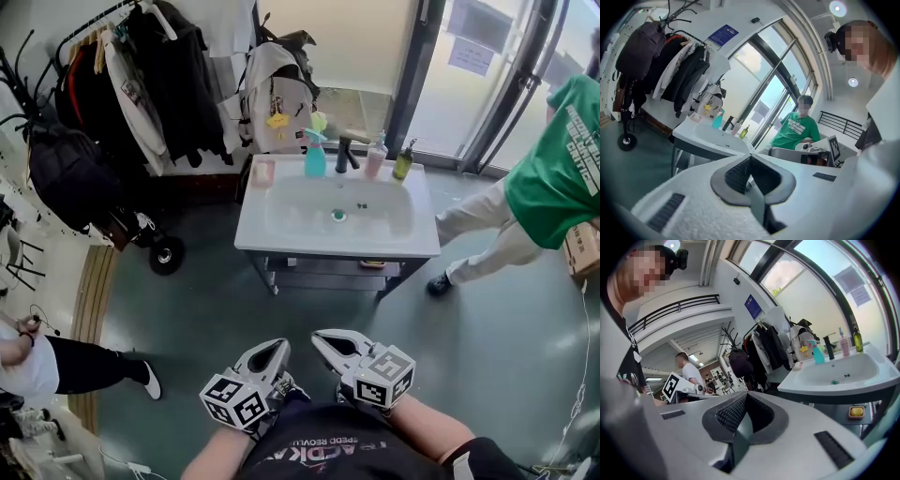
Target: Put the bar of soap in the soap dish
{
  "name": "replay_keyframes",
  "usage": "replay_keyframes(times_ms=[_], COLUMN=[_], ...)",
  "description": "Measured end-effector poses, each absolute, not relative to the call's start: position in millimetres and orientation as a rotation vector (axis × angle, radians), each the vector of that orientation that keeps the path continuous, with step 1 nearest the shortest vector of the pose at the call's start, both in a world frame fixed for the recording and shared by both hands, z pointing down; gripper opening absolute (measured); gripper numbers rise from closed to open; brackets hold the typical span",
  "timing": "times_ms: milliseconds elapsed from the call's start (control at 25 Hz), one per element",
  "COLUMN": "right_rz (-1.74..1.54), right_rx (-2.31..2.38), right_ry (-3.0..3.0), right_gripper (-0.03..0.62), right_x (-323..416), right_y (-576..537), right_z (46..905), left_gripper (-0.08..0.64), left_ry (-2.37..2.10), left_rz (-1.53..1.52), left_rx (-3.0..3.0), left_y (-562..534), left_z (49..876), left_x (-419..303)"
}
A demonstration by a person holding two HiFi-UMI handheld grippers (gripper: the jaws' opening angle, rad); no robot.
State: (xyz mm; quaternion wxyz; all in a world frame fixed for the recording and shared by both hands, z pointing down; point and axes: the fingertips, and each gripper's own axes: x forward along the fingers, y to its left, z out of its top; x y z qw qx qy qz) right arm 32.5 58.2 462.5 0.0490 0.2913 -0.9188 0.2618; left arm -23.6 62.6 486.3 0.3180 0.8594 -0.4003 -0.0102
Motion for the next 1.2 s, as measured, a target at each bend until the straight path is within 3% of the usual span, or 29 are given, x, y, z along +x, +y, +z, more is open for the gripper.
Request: replay_keyframes(times_ms=[560,1200], right_rz=[0.829,0.817], right_rx=[0.780,0.772], right_ry=[-2.818,-2.853], right_gripper=[0.011,0.011], right_x=[108,134], right_y=[105,114], right_z=[471,464], left_gripper=[0.009,0.009], left_ry=[-1.108,-1.134], left_rz=[-0.052,-0.056], left_rx=[2.258,2.294], left_y=[107,116], left_z=[482,470], left_x=[63,91])
